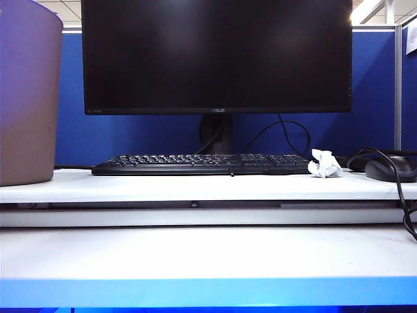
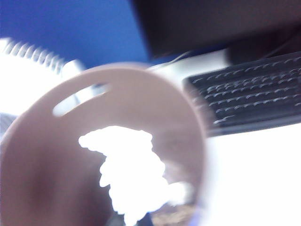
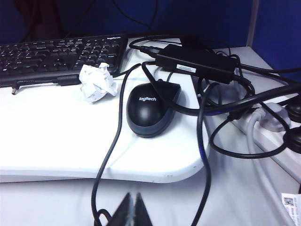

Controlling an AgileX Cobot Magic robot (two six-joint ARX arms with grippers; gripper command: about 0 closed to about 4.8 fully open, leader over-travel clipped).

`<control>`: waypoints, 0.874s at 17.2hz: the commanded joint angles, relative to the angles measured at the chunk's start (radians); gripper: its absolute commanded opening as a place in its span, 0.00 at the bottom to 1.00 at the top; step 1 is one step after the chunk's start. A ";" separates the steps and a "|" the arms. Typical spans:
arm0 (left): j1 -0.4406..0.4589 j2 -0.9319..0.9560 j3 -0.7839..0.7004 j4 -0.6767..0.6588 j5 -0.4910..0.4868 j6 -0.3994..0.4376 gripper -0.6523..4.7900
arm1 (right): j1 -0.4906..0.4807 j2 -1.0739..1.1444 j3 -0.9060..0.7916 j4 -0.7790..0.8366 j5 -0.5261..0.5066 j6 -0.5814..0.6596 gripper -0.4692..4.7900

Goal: Pick up all paper balls from the table and place them in the pink trash can.

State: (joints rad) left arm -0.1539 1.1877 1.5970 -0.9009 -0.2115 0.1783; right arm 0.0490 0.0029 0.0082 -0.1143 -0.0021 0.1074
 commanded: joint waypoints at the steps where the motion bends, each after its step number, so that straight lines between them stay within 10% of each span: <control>1: 0.039 0.000 0.002 0.006 0.074 0.009 0.11 | 0.000 -0.002 -0.002 0.013 0.000 -0.003 0.08; 3: 0.076 0.005 0.002 0.016 0.079 0.018 0.16 | 0.002 -0.002 -0.002 0.013 0.000 -0.003 0.08; 8: 0.140 0.005 0.003 0.027 0.130 0.009 0.72 | 0.002 -0.002 -0.002 0.013 0.004 -0.003 0.08; 12: 0.149 0.006 0.003 0.042 0.186 0.006 0.98 | 0.002 -0.002 -0.002 0.013 0.001 -0.003 0.08; 15: 0.158 0.004 0.006 0.104 0.292 -0.014 0.98 | 0.001 -0.002 -0.002 0.014 0.001 -0.003 0.08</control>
State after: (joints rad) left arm 0.0082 1.1965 1.5970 -0.8459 -0.0090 0.1833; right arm 0.0494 0.0029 0.0082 -0.1143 -0.0017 0.1074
